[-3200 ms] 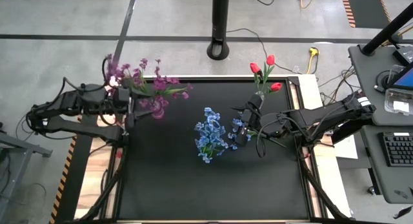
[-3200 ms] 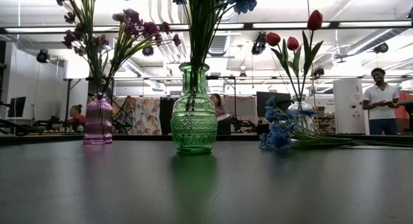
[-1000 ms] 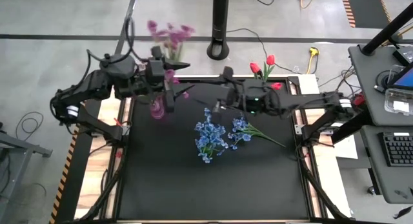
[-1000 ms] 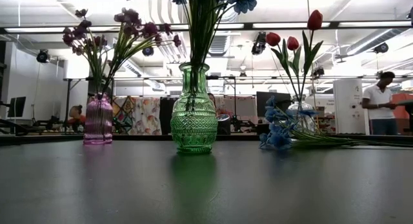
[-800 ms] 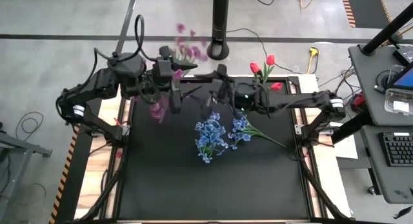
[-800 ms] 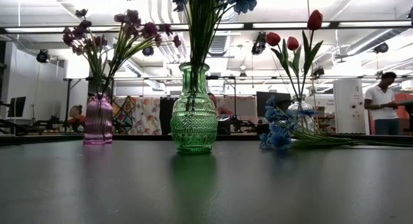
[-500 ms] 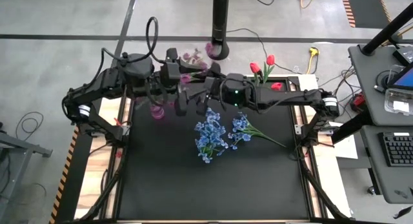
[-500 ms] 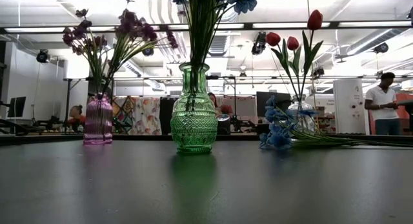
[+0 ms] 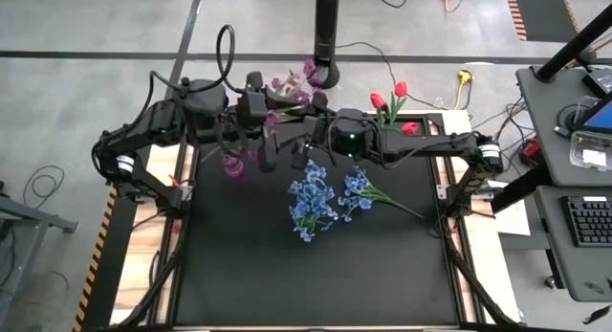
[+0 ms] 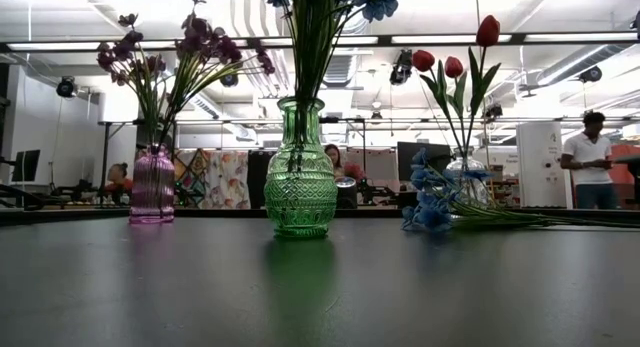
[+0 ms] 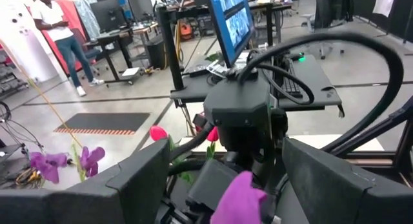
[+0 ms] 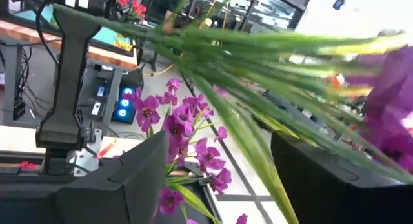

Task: Sort flowers into vase by color
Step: Put the purple flower into the purple crystal vase

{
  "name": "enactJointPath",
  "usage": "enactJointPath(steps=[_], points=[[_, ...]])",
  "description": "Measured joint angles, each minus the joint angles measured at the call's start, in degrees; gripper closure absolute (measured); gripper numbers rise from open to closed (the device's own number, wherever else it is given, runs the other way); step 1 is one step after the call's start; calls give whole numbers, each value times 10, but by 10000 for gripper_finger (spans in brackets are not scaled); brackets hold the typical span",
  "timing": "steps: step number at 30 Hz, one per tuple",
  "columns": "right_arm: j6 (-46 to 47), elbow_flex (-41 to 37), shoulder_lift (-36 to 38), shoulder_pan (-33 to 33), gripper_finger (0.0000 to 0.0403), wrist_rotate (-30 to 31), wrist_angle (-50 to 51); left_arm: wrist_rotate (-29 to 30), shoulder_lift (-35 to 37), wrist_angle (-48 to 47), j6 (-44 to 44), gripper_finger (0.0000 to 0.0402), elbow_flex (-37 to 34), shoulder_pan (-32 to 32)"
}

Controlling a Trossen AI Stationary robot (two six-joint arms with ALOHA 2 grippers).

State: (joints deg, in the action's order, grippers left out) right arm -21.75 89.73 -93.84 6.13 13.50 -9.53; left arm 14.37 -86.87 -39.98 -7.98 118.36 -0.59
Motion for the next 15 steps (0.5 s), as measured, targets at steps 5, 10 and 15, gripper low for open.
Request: enactJointPath(steps=[5,10,15], points=[[-3,0,0,0,163,0,-1,0,0,-1,1,120,-6,-2],[1,0,0,0,211,0,-3,-10,0,0,1,120,-7,-10],[2,0,0,0,282,0,-3,-18,0,-3,1,120,-7,-19]])
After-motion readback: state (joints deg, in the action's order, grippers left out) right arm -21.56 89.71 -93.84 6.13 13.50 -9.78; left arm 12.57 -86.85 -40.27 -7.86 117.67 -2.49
